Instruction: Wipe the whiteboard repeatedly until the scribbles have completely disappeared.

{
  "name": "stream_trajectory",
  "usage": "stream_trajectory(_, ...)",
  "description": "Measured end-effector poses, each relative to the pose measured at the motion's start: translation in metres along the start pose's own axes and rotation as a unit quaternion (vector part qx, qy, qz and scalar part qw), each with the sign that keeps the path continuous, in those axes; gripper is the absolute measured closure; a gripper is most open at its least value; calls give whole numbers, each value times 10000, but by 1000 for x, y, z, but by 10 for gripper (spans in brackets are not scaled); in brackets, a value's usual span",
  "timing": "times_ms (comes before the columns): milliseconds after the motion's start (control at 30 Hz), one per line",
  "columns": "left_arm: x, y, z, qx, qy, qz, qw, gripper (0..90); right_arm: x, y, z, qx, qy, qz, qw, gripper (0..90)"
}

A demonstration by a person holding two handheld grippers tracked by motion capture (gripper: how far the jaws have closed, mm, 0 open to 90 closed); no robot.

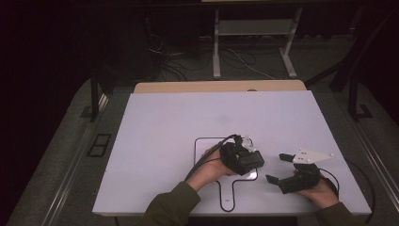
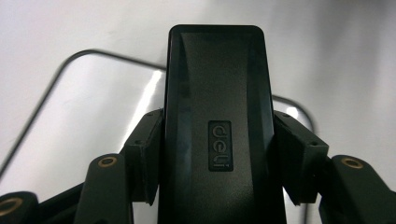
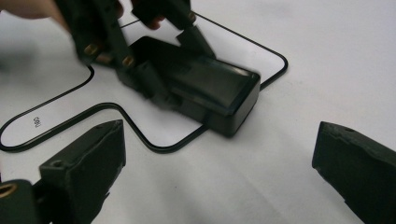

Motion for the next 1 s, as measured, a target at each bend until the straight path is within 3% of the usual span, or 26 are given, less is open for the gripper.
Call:
stream_trajectory(133, 1, 0, 0, -21, -49, 37, 10000, 388, 0, 0, 0, 4, 13, 9, 10000, 18)
stream_trajectory(300, -12, 4, 2, -53, -6, -194, 9998, 388, -1, 0, 0, -4, 23, -5, 10000, 18)
stream_trajectory(433, -23, 9, 6, 9, 159, -357, 9992, 388, -1, 0, 0, -17, 21, -8, 10000, 18)
stream_trajectory(567, -24, 11, 9, 201, 370, -162, 9990, 388, -1, 0, 0, -9, 27, -13, 10000, 18)
stream_trajectory(633, -23, 13, 9, 177, 339, -56, 9993, 388, -1, 0, 0, -2, 28, -15, 10000, 18)
stream_trajectory(700, -21, 14, 9, 370, 451, -24, 9983, 388, 0, 0, 0, 4, 22, -14, 10000, 18)
stream_trajectory(800, -21, 22, 9, 333, 379, 41, 9987, 388, -1, 0, 0, 0, 19, -19, 10000, 18)
stream_trajectory(867, -20, 27, 10, 479, 521, 81, 9975, 388, -1, 0, 0, 0, 18, -18, 10000, 18)
stream_trajectory(1000, -21, 39, 12, 591, 573, 35, 9966, 387, -2, 0, 0, -3, 19, -18, 10000, 18)
Point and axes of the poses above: each handheld gripper's, and its own axes: y roughly backward along the jaws, z roughly out of its underside, x roughly to its right, the point moved 2 cm from there along -y, roughly forward along the jaws, and after that the axes turned 13 degrees about z, right-handed, at the moved point
